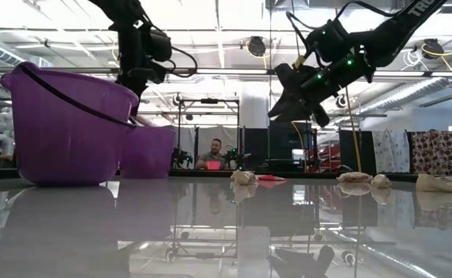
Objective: Sort candy by brand, put in halloween buckets
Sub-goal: Put the red candy into the top purple bucket
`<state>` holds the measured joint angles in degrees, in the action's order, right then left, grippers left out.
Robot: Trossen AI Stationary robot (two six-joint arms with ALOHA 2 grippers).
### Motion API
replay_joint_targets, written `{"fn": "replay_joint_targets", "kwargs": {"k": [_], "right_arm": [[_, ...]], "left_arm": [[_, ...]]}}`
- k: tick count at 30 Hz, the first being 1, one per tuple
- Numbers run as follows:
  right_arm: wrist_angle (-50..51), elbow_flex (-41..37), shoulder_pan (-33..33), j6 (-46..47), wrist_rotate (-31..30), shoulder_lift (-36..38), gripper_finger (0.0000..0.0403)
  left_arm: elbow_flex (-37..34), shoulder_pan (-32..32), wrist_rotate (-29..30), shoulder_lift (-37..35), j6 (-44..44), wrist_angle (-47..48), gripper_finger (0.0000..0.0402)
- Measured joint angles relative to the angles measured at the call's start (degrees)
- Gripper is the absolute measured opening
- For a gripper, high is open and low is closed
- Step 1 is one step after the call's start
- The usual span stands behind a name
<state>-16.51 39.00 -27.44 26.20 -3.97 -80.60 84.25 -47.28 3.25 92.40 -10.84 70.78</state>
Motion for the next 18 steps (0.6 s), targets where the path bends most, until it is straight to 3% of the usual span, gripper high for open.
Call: {"fn": "replay_joint_targets", "kwargs": {"k": [9,18], "right_arm": [[0.02,0.0,0.02,0.44,-0.15,-0.01,0.0116],[0.05,0.0,0.04,6.47,0.19,-0.02,0.0116]], "left_arm": [[-0.92,0.17,0.02,0.0,-1.68,-2.37,0.0077],[-0.92,1.64,0.02,-0.02,-4.52,-4.36,0.0116]]}}
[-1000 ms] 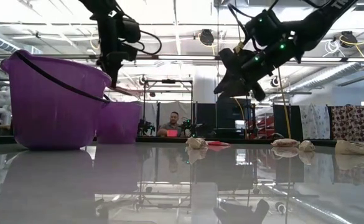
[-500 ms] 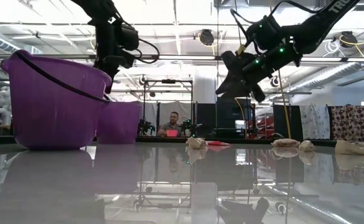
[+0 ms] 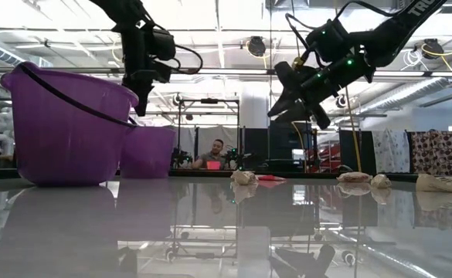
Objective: Sort candy by brand, put in halloween buckets
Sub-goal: Put the red candy into the top purple bucket
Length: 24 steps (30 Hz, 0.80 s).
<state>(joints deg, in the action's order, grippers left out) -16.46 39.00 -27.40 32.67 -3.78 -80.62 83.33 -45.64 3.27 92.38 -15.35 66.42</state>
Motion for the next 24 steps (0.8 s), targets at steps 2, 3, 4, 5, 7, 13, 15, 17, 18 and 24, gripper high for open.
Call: {"fn": "replay_joint_targets", "kwargs": {"k": [2,3,4,5,7,13,15,17,18,24], "right_arm": [[0.07,0.0,0.01,0.16,0.51,0.0,0.0116],[0.28,0.0,0.01,-0.32,0.53,0.0,0.0116],[0.64,0.0,0.01,-0.96,0.46,0.01,0.0116],[1.21,0.02,0.01,-1.49,0.23,0.02,0.0116],[2.23,0.02,0.03,-1.16,-1.69,0.0,0.0116],[1.56,0.02,-1.51,-3.66,-3.91,-0.91,0.0116],[1.64,0.04,-1.97,-5.18,-3.79,-2.37,0.0116],[3.09,0.86,-2.72,-6.54,-3.55,-4.51,0.0116],[4.36,1.96,-3.22,-7.65,-3.29,-5.74,0.0116],[16.25,14.79,-6.35,-14.05,-0.25,-14.6,0.0117]], "left_arm": [[0.0,0.51,0.0,0.0,-2.34,-0.01,0.0124],[0.0,0.73,0.0,0.0,-3.44,-0.03,0.0127],[0.0,0.83,0.0,0.0,-4.52,-0.03,0.013],[0.0,1.0,0.0,0.0,-5.33,-0.07,0.0132],[0.0,1.15,0.0,0.0,-6.33,-1.07,0.0134],[0.0,1.11,-4.13,-0.5,-6.41,-7.86,0.0135],[0.0,1.23,-4.88,-1.74,-6.42,-8.59,0.0135],[0.0,1.3,-5.01,-3.5,-6.41,-9.62,0.0135],[0.0,1.26,-5.0,-4.54,-6.39,-10.08,0.0135],[0.02,1.24,-6.39,-10.89,-5.9,-15.33,0.0135]]}}
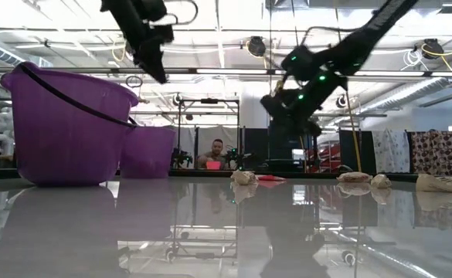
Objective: Sort candy by brand, put in halloween buckets
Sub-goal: Put the red candy into the top purple bucket
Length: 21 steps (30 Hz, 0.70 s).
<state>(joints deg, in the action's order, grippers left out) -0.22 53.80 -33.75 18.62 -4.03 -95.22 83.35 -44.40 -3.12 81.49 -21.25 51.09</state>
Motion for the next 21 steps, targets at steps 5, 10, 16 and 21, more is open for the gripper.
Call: {"fn": "replay_joint_targets", "kwargs": {"k": [5,10,16,21], "right_arm": [[10.03,10.15,-1.21,-2.51,5.71,-8.02,0.0133],[13.97,16.5,-1.14,-2.84,10.3,-14.55,0.0174],[18.95,19.8,-1.16,-1.48,9.55,-17.97,0.0231],[21.59,19.87,-0.96,-0.16,6.69,-18.16,0.0266]], "left_arm": [[0.02,0.02,-1.5,-1.94,4.25,-0.76,0.0135],[0.04,-0.46,-1.09,-1.97,6.1,3.13,0.0135],[0.02,-0.52,0.39,-1.94,8.73,5.19,0.0135],[0.02,-0.9,1.84,-1.92,8.98,5.23,0.0135]]}}
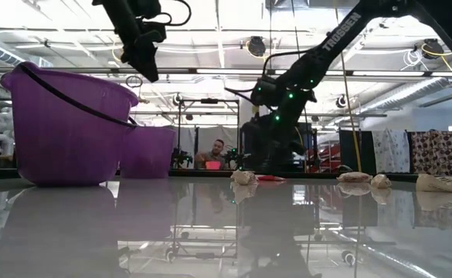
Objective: Sort candy by brand, put in halloween buckets
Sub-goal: Put the red candy into the top purple bucket
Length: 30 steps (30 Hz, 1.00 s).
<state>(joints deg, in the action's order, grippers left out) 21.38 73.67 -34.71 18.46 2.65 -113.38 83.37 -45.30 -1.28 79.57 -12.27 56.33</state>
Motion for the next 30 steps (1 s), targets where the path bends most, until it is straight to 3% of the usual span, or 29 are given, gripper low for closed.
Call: {"fn": "replay_joint_targets", "kwargs": {"k": [7,15,21,30], "right_arm": [[7.33,-0.1,1.74,-0.66,-2.83,0.02,0.0267],[5.31,-2.23,5.99,0.98,-6.18,0.15,0.0238],[8.77,-2.21,7.45,5.79,-6.42,0.29,0.0163],[13.48,-0.12,8.32,2.91,-4.88,2.61,0.001]], "left_arm": [[0.0,-0.07,0.11,0.02,0.0,-0.01,0.0135],[0.0,-0.06,0.27,0.02,-0.04,-0.56,0.0135],[0.0,-0.07,0.27,0.02,-0.5,-0.55,0.0135],[0.0,-0.07,0.07,0.08,-0.48,-2.55,0.0135]]}}
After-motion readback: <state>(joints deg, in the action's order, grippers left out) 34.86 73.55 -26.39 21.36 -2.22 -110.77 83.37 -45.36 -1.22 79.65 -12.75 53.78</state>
